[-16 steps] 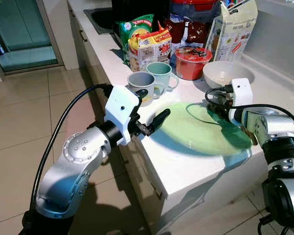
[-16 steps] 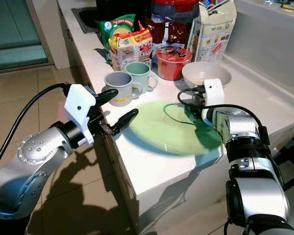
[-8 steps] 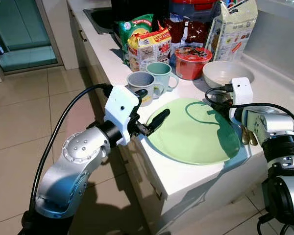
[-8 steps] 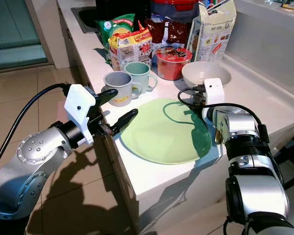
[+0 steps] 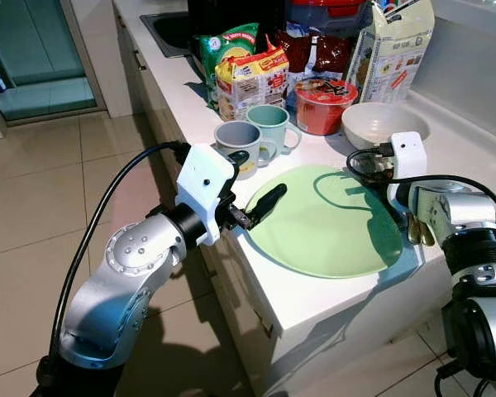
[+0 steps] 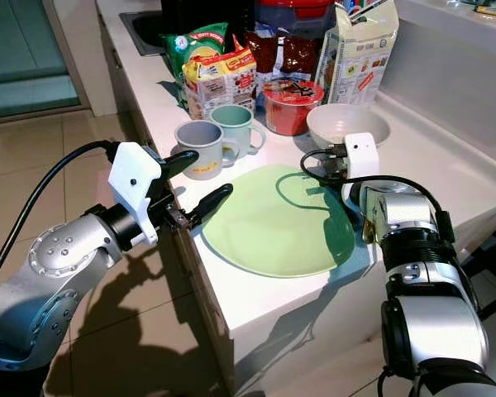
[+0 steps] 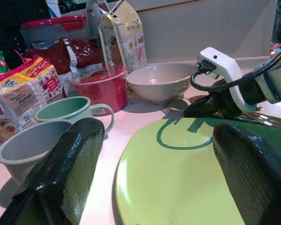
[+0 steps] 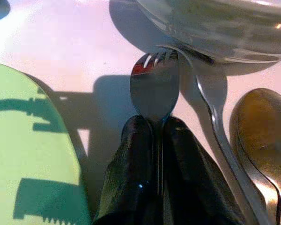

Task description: Setting the table

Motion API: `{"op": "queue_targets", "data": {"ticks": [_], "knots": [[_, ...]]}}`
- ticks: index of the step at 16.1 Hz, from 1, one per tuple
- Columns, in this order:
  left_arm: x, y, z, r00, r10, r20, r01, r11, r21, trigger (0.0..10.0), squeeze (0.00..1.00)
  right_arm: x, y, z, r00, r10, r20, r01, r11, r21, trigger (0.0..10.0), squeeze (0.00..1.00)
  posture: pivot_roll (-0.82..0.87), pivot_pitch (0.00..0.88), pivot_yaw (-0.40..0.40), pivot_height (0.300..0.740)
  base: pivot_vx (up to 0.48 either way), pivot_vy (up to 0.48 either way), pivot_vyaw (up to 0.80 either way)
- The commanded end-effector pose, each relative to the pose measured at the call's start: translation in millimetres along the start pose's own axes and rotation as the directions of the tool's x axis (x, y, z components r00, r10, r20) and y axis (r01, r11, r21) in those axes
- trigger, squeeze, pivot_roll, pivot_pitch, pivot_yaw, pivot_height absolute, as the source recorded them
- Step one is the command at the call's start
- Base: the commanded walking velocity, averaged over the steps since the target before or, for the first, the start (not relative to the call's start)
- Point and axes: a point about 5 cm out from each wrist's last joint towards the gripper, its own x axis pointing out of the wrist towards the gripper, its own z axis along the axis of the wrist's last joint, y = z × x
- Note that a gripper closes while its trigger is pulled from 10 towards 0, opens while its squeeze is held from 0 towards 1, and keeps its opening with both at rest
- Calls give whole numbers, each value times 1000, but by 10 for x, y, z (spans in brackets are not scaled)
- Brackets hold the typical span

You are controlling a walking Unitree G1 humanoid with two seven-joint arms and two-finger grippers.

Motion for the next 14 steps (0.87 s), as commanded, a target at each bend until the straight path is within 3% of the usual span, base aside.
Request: {"op": "queue_targets", "data": {"ticks": [1, 6, 10, 14], "knots": [[11, -11, 59, 1000, -15, 18, 15, 1000, 17, 10000, 0, -4, -41, -106, 999, -11, -42, 11, 1000, -4, 0, 0, 36, 0, 5, 740, 0, 0, 0], [26, -10, 66, 1000, -12, 28, 12, 1000, 14, 10000, 0, -28, -15, -39, 999, 30, 19, -29, 999, -26, 0, 0, 35, 0, 9, 740, 0, 0, 0], [34, 14, 76, 999, 3, 36, -3, 1000, 18, 10000, 0, -82, 171, 135, 973, 184, 143, -169, 979, -111, 0, 0, 34, 0, 13, 740, 0, 0, 0], [42, 37, 88, 999, 21, 45, -22, 1000, 20, 10000, 0, -123, 162, 209, 966, 186, 181, -155, 972, -174, 0, 0, 36, 0, 11, 740, 0, 0, 0]]}}
